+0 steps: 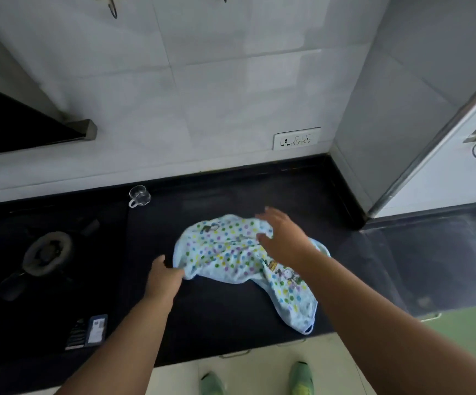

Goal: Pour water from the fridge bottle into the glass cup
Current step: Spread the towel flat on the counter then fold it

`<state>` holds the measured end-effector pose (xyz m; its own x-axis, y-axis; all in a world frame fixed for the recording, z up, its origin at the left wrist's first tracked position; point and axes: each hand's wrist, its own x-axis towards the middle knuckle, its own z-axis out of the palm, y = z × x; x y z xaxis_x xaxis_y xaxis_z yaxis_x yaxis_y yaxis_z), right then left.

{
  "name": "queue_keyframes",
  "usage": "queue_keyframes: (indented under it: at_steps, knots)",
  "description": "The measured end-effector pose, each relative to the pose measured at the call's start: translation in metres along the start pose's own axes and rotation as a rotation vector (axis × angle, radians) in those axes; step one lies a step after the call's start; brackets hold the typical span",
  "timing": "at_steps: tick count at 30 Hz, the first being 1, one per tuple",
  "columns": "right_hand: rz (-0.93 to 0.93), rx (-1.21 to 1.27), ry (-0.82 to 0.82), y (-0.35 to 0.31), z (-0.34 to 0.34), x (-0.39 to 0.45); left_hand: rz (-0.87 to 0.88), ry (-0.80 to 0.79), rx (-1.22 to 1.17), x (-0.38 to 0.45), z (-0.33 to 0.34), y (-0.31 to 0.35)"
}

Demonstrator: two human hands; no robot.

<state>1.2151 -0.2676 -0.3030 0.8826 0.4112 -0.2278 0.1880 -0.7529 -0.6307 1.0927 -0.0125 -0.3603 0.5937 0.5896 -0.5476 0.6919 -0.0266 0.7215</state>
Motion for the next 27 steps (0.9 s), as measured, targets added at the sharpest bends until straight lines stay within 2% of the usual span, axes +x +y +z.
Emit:
queue_keyframes:
  at_steps: [1,4,7,9,13,16,20,24,27]
  knots:
    - [0.046,-0.033,-0.065,0.007,0.012,-0.003,0.028,0.022,0.144,0.005,0.002,-0.014]
    - [0.199,-0.081,-0.211,0.031,0.042,-0.012,0.273,-0.004,0.445,0.002,0.016,-0.033]
    - [0.262,-0.152,-0.303,0.055,0.064,-0.016,0.501,-0.092,0.613,0.009,0.041,-0.030]
    - [0.302,-0.166,-0.288,0.072,0.076,-0.016,0.562,-0.166,0.684,0.016,0.058,-0.023]
    - [0.406,-0.148,-0.272,0.098,0.092,-0.014,0.518,-0.277,0.857,0.037,0.084,-0.015]
    - [0.379,-0.179,-0.271,0.110,0.102,-0.016,0.416,-0.331,0.953,0.049,0.088,-0.031]
    - [0.245,-0.289,-0.298,0.135,0.099,-0.024,0.422,-0.250,1.000,0.038,0.073,-0.071]
    - [0.262,-0.371,-0.359,0.147,0.080,-0.023,0.365,-0.286,1.149,0.013,0.066,-0.075]
    - [0.253,-0.314,-0.192,0.126,0.073,-0.009,0.483,-0.171,1.118,0.015,0.072,-0.047]
